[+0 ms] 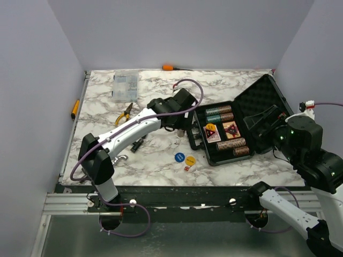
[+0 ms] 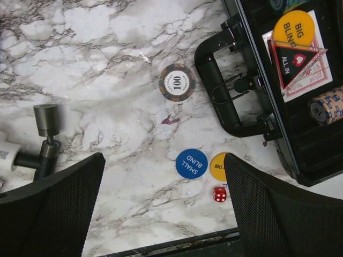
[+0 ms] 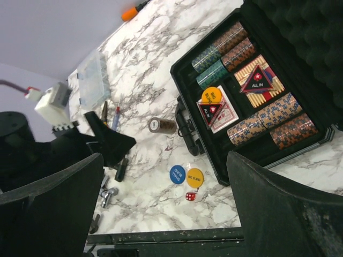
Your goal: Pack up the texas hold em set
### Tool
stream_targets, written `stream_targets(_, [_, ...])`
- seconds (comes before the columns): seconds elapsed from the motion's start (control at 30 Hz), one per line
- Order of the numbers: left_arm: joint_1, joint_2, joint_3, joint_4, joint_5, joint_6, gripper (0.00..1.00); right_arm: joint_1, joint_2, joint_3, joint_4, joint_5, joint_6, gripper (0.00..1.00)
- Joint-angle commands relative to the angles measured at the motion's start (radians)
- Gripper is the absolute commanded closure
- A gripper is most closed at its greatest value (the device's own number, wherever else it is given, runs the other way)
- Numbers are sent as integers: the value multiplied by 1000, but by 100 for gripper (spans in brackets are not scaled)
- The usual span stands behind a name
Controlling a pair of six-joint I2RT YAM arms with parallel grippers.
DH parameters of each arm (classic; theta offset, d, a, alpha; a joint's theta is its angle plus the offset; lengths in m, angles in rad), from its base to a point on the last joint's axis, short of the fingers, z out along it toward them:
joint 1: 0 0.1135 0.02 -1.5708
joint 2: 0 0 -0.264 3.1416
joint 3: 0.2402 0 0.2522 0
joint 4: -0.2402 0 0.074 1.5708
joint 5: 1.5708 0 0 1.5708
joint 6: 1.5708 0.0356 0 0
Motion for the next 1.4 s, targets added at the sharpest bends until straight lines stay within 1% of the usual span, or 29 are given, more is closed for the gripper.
stream_targets(0.0, [-6,90,48,-17,59,109,9,5,-10,-3,52,-44,-79,0])
stream_targets(0.17, [2,168,86,-19,91,135,9,5,-2,-4,66,-55,-113,0])
stream_targets(0.37, [30,220,112,-18,124,139,9,4,11,-11,81,-54,-125,0])
stream_targets(0.6, [68,278,145,-18,166,149,16,5,16,-18,81,-32,-127,0])
stream_targets(0.93, [100,364,205,-15,201,138,23,5,17,-25,84,4,-139,0])
stream_targets(1.07, [103,391,211,-14,212,143,28,5,23,-30,94,7,-142,0])
stream_targets(1.37, [107,420,209,-5,224,146,29,6,30,-34,101,17,-152,0])
